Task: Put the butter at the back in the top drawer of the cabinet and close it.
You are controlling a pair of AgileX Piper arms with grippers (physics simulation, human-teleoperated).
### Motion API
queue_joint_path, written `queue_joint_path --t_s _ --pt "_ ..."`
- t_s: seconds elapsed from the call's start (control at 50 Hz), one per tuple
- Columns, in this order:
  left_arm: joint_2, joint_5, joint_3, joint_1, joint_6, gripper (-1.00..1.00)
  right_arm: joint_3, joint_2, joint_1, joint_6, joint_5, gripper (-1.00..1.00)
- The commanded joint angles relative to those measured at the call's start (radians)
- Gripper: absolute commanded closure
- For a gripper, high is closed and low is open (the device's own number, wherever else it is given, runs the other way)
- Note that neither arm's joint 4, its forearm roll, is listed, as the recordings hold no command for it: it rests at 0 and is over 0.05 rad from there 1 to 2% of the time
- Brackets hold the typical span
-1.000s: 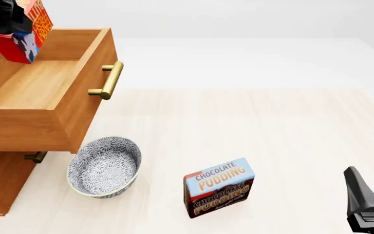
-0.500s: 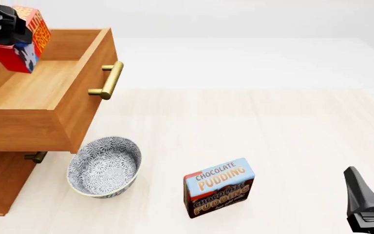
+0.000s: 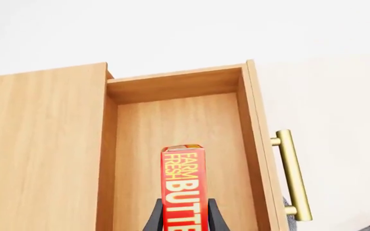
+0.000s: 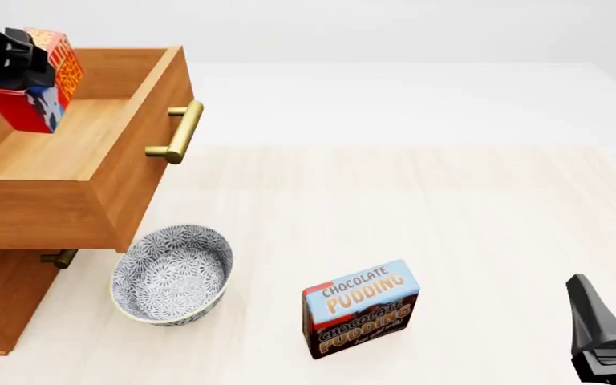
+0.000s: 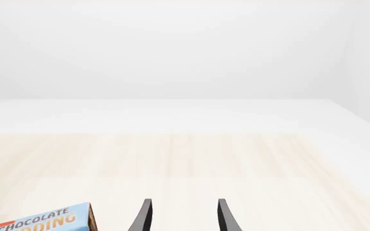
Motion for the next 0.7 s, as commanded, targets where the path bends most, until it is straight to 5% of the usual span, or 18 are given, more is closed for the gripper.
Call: queue_joint_path --t_s 0.02,0.7 --pt "0.008 -0.025 0.009 0.007 0.013 1.0 0.0 0.0 0.0 0.0 0.0 -1.0" --pt "0.063 -0.087 0.058 0.015 0.005 1.0 0.0 0.0 0.0 0.0 0.0 -1.0"
